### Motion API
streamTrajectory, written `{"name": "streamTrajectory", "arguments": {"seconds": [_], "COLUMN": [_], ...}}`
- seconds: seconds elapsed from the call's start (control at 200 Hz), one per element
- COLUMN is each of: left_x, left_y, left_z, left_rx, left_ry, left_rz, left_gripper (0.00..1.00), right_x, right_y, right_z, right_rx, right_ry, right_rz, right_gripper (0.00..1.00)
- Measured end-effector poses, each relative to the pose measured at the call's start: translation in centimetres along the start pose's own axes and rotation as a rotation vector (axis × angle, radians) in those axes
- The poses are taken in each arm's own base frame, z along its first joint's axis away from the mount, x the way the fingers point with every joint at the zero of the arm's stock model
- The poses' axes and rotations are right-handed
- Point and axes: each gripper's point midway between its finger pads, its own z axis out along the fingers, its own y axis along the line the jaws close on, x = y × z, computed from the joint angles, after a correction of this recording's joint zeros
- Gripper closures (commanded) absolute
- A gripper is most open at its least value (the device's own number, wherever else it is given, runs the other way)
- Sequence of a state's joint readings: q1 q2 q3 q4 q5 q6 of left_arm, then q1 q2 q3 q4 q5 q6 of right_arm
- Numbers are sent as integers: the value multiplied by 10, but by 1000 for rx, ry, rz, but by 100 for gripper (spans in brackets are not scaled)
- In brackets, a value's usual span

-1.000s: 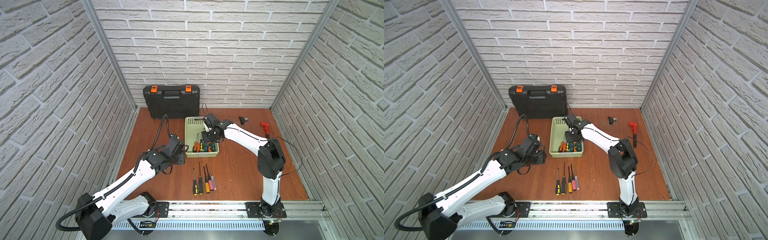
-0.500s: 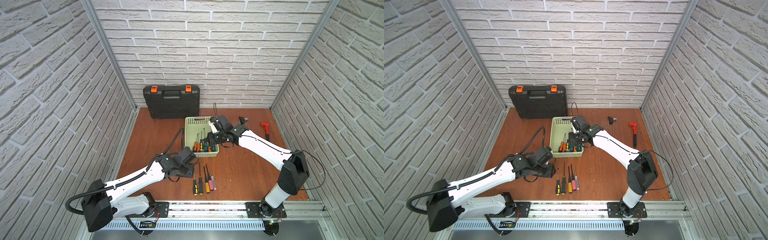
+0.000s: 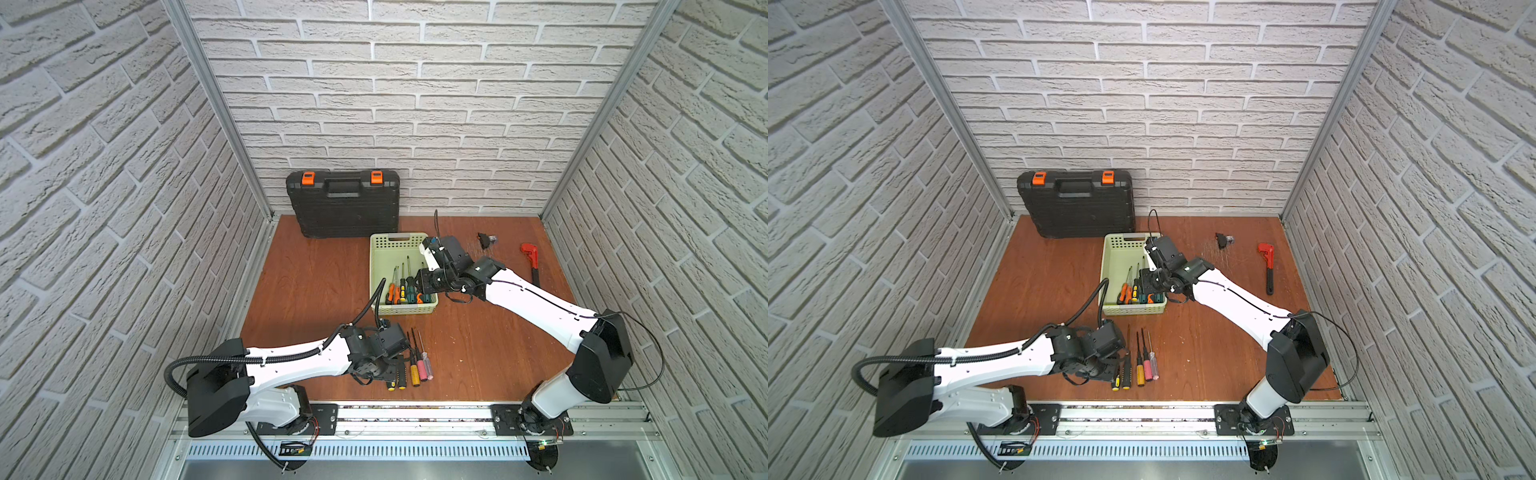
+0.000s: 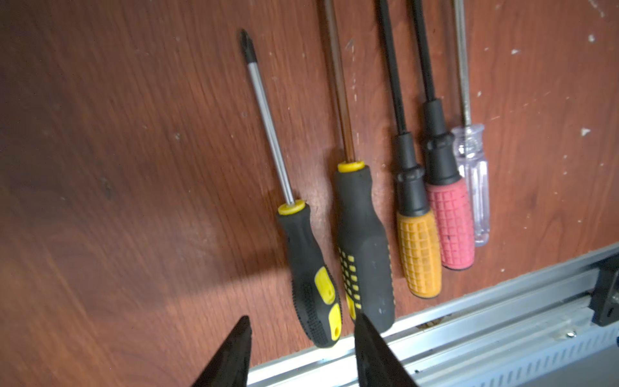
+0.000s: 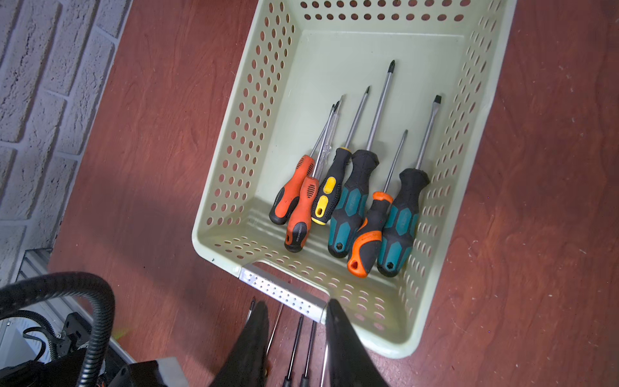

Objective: Put the screwdriver in the bin
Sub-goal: Pick up the screwdriver from the bottom-center of the table.

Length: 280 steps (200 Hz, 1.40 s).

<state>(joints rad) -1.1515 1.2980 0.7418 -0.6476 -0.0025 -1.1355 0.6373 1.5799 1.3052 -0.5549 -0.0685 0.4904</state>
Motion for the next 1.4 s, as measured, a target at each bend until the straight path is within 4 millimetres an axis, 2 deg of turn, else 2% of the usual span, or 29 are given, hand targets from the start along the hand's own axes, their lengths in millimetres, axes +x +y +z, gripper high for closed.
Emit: {"name": "streamTrajectory", "arguments": {"seconds": [0.34, 0.85, 1.07, 1.14, 1.28, 1.4], "left_x": [1, 2, 1, 0, 0, 1], "left_y": [0, 1, 0, -2, -2, 5], "left_z": [15, 34, 37, 37, 37, 34], "left_rx": [-16, -40, -27, -17, -12, -28], "left_ry": [14, 31, 21, 16, 8, -3], "left_rz": [-13, -8, -6, -7, -7, -5], "left_gripper": [51, 59, 69, 78, 87, 87], "right_x": [15, 12, 12, 13, 12, 12], "right_y": [-8, -1, 0, 0, 1, 2], "right_z": [10, 9, 8, 8, 8, 8], "right_rx": [10, -25, -30, -32, -37, -40], "right_ry": [30, 22, 24, 25, 24, 22], "right_rz": [16, 31, 46, 51, 55, 55], "right_gripper": [69, 69, 70, 70, 70, 70]}}
